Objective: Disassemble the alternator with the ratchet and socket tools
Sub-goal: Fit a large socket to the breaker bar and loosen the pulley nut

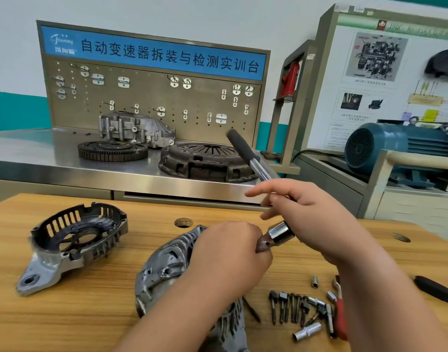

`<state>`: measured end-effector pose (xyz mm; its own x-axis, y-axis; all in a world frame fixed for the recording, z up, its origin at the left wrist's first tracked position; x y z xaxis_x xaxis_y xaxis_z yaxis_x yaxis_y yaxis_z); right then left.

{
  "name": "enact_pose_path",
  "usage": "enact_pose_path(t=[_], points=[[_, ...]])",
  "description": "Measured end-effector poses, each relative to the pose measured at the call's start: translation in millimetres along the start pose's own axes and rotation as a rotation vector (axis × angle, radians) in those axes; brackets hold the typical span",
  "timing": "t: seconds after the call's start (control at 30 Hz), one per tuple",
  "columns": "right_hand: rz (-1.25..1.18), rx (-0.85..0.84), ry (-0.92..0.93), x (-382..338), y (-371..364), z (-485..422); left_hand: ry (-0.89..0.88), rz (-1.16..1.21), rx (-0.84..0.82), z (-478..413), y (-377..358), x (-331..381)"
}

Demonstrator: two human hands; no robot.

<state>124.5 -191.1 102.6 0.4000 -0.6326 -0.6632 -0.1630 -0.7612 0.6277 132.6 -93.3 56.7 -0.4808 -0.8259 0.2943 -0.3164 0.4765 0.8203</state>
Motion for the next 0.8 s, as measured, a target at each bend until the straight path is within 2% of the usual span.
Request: enact_pose_path(t=[0.1,0.17,0.27,0.37,0.47,0.57,0.7,0.8], points=[[-0.14,-0.09,0.234,-19,-2,3,0.034,0.032,-0.014,-1,2,-4],[-0.26,-0.144,0.295,-24,-1,6,0.032,0.038,-0.03,-1,2,-4],[-0.381,-0.188,0.307,-24,0,7,-0.008,-0.011,-0.034,1,1,1],[-0.42,-0.12,0.241,-18,0,3,0.0,-0.008,-0.025,0,1,0],[-0.344,0.029,0.106,-10,-3,-3,0.021,0.003,-0.018,0,0,-1],[-0.112,0.166,-0.052,-3,-2,-2,-0.001,-0.03,-0.011,0,-1,1],[0.095,0.135,-0.141,4,-2,-2,-0.032,-0.047,-0.002,0,-2,2],[0.09,0.099,-0.103,2,-2,0,-0.029,-0.024,0.005,1,-2,1]])
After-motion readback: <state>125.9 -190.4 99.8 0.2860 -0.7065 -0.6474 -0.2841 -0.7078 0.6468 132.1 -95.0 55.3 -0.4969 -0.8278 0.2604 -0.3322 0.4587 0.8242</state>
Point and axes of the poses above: each hand's wrist, its own z-axis away from the middle knuckle, its own y-axis out of the back of the hand, x = y × z, the point moved 7 cm from there along -z, towards the middle knuckle, and after that the axes turned 3 degrees about x, right-handed, at the moved point
